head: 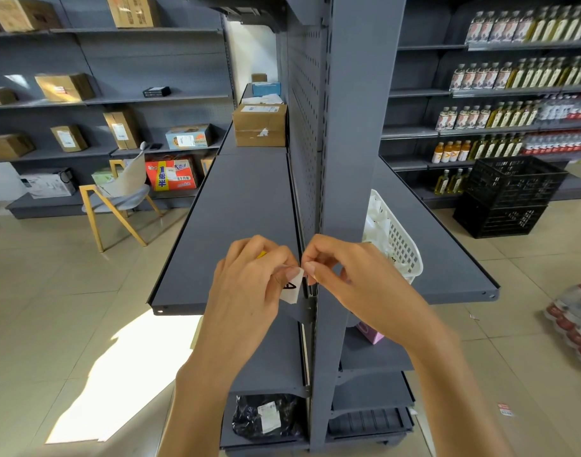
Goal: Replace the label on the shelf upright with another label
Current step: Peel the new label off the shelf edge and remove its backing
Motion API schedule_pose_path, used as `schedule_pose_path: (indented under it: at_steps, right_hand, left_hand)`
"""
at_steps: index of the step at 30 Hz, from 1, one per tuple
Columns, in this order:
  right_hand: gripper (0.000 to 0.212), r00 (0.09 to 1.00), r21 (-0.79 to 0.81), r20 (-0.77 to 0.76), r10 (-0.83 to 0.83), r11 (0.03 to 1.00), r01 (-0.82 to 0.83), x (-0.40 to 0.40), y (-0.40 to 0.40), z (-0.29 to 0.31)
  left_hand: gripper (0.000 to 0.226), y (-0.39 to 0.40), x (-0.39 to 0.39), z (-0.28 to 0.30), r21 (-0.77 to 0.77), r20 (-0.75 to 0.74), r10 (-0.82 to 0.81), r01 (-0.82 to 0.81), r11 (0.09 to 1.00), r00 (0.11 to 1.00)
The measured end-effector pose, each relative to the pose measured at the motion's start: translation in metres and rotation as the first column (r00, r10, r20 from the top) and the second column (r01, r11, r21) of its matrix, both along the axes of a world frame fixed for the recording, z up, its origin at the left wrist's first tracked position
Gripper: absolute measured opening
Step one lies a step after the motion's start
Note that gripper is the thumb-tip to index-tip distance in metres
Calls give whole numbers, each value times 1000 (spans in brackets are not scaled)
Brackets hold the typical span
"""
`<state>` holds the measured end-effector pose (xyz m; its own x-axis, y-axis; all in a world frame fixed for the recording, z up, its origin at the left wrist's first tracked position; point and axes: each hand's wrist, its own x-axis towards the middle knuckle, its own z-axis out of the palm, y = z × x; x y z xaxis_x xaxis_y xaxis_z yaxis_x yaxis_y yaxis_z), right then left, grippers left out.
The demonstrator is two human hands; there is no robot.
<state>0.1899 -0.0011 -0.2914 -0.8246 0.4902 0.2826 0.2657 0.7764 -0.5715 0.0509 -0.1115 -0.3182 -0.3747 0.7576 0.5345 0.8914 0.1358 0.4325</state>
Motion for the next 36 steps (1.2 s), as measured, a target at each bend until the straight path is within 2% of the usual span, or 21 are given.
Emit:
schedule_pose_path:
  at_steps: [5, 8, 10, 12, 20, 26, 29, 33, 36]
  right_hand:
    - [17, 999, 4, -26, -19, 1000, 19, 0, -1, 0]
    - [16, 998, -34, -52, -46, 998, 44, 0, -2, -2]
    - [16, 995, -72, -74, -70, 995, 64, -1, -1, -4]
    - [15, 991, -100, -98, -87, 992, 78, -3, -1, -7]
    - [15, 983, -164, -142, -117, 982, 93, -9, -5, -13]
    - [16, 980, -200, -142, -139, 974, 109, -11, -5, -14]
    - [16, 980, -177, -126, -154, 976, 131, -12, -5, -14]
    - [16, 979, -155, -120, -164, 977, 144, -13, -7, -13]
    - [15, 976, -150, -128, -174, 977, 154, -12, -4, -14]
  left_hand:
    - [10, 2, 0, -2, 34, 32, -10, 9, 999, 999]
    - [29, 5, 4, 0, 100, 129, -14, 1, 995, 992]
    - [22, 5, 7, 0, 146, 169, -14, -11, 989, 985]
    - [14, 5, 10, -1, 127, 130, -3, -14, 992, 992]
    - [35, 9, 9, -11, -32, -62, 5, -7, 999, 998]
    - [32, 10, 6, -12, -39, -145, 20, -26, 999, 989]
    - [23, 10, 5, -10, -5, -165, 37, -38, 999, 986]
    - [22, 10, 3, -9, 51, -86, 56, -51, 997, 995]
    - [15, 10, 3, -8, 110, 87, 47, -56, 992, 995]
